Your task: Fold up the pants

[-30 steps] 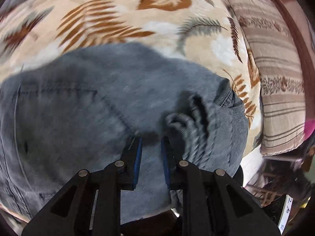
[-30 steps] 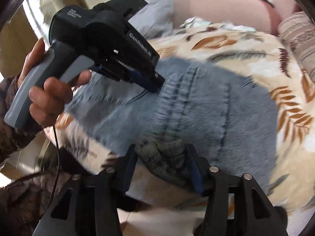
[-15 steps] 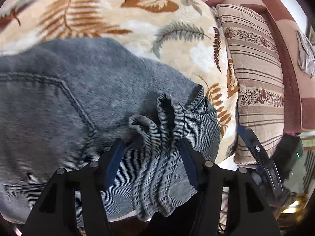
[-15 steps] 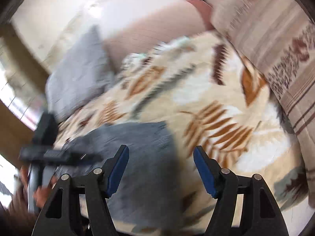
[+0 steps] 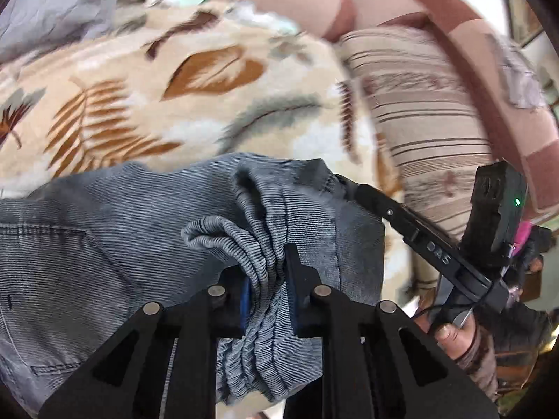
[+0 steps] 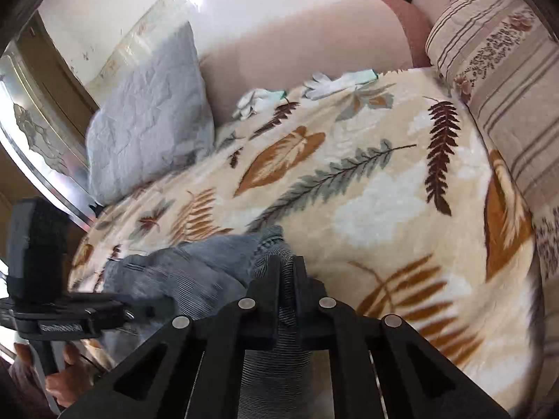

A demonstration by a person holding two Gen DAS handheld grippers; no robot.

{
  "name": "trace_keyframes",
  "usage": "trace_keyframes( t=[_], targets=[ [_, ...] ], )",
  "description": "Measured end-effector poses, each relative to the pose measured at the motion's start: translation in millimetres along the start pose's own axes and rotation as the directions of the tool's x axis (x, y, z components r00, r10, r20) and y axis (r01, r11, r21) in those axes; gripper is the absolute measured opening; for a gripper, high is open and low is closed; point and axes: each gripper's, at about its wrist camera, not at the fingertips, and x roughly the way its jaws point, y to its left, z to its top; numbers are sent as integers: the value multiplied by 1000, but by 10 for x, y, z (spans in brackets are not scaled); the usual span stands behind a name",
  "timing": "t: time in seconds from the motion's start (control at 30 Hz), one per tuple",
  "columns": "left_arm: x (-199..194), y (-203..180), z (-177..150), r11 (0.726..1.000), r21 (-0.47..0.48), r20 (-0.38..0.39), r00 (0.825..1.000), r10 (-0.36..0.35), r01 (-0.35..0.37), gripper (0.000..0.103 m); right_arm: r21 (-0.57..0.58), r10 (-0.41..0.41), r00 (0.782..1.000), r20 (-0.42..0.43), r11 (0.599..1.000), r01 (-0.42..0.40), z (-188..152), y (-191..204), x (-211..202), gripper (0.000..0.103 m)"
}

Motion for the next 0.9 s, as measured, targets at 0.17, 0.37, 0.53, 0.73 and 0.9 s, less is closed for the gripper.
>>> trace_keyframes(
  t=[0.17,0.37,0.53,0.73,0.9],
  targets=[
    [165,268,-239,999,-51,-91,996,-11,6,16,122,-11,999,-40,992,16,-112,-365,99,11],
    [-78,235,-177,998,-53,-23,999,-41,39,37,155,77,997,-26,985,-72,-368,-456,-234,26],
    [-16,229,-66,987,-138,-16,997,-80,77,54,148,86,995,-41,986,-79,-382,-315,-54,26],
    [100,168,-431,1000,-14,-131,991,-23,21,54,-105,60,980,-188,991,-81,-663,178,-15,26],
    [14,162,-386,999,-37,-85,996,-40,37,54,60,101,992,-73,993,-97,-325,-170,-162,26]
  ],
)
